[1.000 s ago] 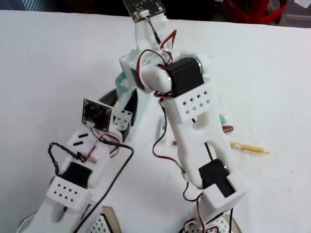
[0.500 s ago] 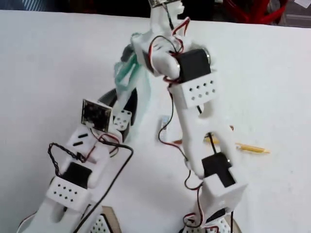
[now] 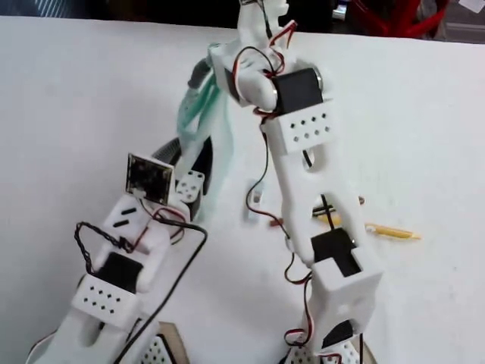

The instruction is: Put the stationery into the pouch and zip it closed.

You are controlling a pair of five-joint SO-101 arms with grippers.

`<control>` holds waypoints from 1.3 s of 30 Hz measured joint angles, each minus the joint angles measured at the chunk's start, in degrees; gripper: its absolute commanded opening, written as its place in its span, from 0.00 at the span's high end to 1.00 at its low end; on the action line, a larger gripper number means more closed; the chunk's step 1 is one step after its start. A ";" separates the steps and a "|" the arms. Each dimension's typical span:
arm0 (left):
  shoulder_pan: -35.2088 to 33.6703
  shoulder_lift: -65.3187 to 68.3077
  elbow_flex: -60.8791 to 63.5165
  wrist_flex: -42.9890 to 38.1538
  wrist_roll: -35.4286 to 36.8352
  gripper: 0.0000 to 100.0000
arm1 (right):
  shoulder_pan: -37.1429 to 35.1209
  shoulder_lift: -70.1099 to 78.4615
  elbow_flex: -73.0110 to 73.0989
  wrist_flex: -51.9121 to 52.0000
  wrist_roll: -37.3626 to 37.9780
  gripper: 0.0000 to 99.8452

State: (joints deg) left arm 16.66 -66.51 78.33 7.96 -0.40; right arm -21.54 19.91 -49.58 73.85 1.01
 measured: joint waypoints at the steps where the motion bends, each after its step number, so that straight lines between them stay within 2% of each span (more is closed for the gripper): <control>1: 0.00 0.00 -0.09 0.18 0.00 0.93 | 0.26 0.53 -0.18 -0.62 0.00 0.98; 18: -0.09 0.00 -0.09 0.26 0.09 0.93 | 3.34 5.98 -0.79 -6.24 0.00 0.98; 21: -0.09 0.00 -0.09 0.26 0.09 0.93 | 3.52 6.15 -0.79 -6.15 0.00 0.92; 25: -0.09 0.00 -0.09 0.26 -0.09 0.92 | 3.60 4.66 -2.73 -2.20 0.00 0.72; 27: 0.00 0.00 -0.09 0.53 -0.18 0.92 | 3.52 3.34 -4.13 0.70 0.00 0.67; 39: 0.00 -0.09 -0.09 0.70 -0.18 0.92 | -4.22 -9.76 -11.69 16.44 0.00 0.73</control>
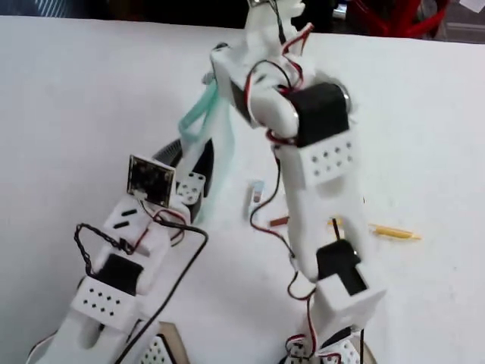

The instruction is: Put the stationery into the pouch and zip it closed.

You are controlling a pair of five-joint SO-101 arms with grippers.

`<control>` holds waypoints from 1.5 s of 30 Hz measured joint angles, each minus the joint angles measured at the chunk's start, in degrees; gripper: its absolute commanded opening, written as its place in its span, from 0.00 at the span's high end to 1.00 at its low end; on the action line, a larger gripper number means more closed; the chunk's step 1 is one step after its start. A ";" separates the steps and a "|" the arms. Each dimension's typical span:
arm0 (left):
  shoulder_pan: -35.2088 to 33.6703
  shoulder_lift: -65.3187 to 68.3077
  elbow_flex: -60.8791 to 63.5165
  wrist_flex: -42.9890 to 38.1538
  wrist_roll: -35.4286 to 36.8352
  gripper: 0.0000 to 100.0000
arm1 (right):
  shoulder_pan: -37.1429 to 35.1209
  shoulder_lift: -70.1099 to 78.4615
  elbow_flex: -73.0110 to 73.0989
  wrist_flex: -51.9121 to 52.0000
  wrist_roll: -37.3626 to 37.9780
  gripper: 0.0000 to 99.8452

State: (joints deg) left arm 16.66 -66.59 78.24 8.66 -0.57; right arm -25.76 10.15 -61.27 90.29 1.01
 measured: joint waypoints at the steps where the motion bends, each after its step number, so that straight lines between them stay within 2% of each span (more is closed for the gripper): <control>1: 0.00 0.00 0.00 0.00 0.00 0.92 | -0.26 -1.32 0.00 1.05 0.00 0.73; 4: 0.00 0.00 0.00 0.00 0.00 0.92 | -0.35 -4.84 0.00 3.96 0.00 0.73; 7: 0.00 0.00 0.00 0.00 0.00 0.92 | 3.16 -7.12 -0.09 7.21 0.00 0.73; 12: 0.00 -0.18 0.44 0.00 0.00 0.78 | 11.25 -10.29 5.36 8.26 0.35 0.73; 20: 0.18 0.00 2.73 0.09 0.00 0.79 | 14.15 -18.64 33.49 7.82 14.51 0.73; 24: 0.18 0.00 2.73 0.09 0.00 0.79 | 16.62 -19.16 46.68 2.20 16.00 0.73; 28: 0.26 0.00 2.73 0.09 0.00 0.79 | 19.87 -19.16 59.96 -8.18 16.00 0.82; 30: 0.18 0.00 2.73 0.09 0.00 0.79 | 21.45 -19.16 66.73 -14.33 14.42 0.86; 35: -0.97 0.00 2.73 0.09 0.00 0.79 | 24.00 -19.16 79.91 -28.48 9.67 0.85; 40: -1.93 0.00 2.73 0.09 0.00 0.79 | 24.18 -14.59 81.93 -36.31 5.36 0.85; 45: -1.93 0.00 2.73 0.09 0.00 0.79 | 24.18 -2.46 73.58 -35.34 2.02 0.85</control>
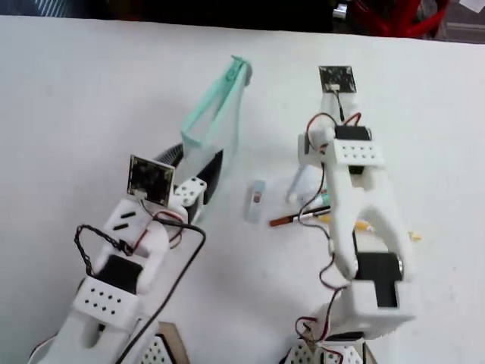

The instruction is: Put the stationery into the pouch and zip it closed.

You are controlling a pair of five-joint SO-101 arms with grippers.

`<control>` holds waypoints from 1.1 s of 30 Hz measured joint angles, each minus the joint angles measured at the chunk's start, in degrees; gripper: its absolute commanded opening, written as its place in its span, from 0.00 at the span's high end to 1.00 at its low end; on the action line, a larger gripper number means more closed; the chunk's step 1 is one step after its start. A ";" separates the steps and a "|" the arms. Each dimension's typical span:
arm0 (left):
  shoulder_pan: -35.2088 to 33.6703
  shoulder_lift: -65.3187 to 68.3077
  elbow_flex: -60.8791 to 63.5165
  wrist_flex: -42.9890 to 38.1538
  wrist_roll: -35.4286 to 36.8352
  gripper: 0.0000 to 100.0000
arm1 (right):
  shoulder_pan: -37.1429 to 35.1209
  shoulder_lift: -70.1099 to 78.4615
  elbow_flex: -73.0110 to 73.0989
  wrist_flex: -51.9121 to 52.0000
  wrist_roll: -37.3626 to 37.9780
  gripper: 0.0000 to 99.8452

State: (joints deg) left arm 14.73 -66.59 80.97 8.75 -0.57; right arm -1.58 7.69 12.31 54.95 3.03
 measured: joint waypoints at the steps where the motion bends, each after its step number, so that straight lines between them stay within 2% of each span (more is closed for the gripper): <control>1: 0.00 0.00 0.26 0.00 0.00 0.79 | 0.00 2.55 -2.73 0.88 -1.05 0.85; 6: 0.00 0.00 4.48 -5.01 0.00 0.82 | 0.00 14.24 -15.65 3.52 -6.51 0.85; 9: 0.00 0.00 5.63 -7.91 0.00 0.84 | 0.09 20.66 -21.19 4.84 -7.38 0.85; 15: 0.00 0.00 5.71 -8.44 0.00 0.82 | 0.09 29.80 -29.63 6.86 -7.56 0.86; 19: 0.00 0.00 5.71 -8.44 0.00 0.82 | 1.14 32.44 -32.70 7.47 -7.56 0.99; 21: 0.00 0.00 5.71 -8.44 0.00 0.82 | 1.58 33.23 -33.49 7.56 -7.56 0.97; 33: 0.00 0.00 5.71 -8.44 0.00 0.83 | 1.49 33.49 -33.49 8.70 -7.65 0.98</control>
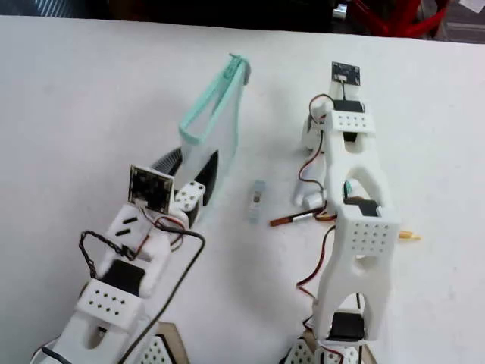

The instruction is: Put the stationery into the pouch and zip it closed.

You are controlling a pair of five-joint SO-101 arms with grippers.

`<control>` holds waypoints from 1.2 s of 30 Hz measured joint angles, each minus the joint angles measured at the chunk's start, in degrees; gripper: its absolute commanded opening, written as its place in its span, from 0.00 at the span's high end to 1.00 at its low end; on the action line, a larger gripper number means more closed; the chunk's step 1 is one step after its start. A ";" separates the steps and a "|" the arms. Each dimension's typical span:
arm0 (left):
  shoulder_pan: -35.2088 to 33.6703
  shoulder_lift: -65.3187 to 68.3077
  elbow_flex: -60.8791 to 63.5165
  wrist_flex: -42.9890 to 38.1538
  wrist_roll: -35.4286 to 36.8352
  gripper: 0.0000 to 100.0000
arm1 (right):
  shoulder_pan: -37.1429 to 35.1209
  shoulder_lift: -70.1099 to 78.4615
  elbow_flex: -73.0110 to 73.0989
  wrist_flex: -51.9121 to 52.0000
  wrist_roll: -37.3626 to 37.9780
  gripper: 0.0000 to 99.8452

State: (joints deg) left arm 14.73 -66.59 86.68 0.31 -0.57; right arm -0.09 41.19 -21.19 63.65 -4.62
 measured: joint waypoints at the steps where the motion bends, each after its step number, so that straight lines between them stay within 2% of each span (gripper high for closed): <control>1: 0.00 0.00 0.00 0.00 0.00 0.83 | 0.00 -0.26 0.62 0.00 0.00 0.98; 6: 0.00 0.00 0.00 0.00 0.00 0.83 | -0.09 -4.84 7.38 -0.88 0.00 0.98; 11: -0.09 0.00 0.79 -0.53 0.00 0.83 | -0.18 -14.15 20.48 -6.86 0.97 0.98; 19: 0.00 0.00 0.79 -0.88 -1.67 0.83 | -2.37 -44.04 53.45 -29.01 3.52 0.98; 23: 0.09 0.00 0.79 -0.88 -2.46 0.83 | -5.71 -59.69 70.59 -41.85 9.32 0.98; 26: 0.09 0.00 0.88 -0.88 -2.64 0.83 | -6.86 -68.48 79.30 -47.47 11.25 0.98; 36: 0.09 0.00 0.88 -0.88 -2.73 0.83 | -7.03 -74.64 83.25 -49.58 11.52 0.98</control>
State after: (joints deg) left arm 14.81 -66.59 87.56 -0.57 -3.30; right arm -7.12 -33.45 62.07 14.07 6.90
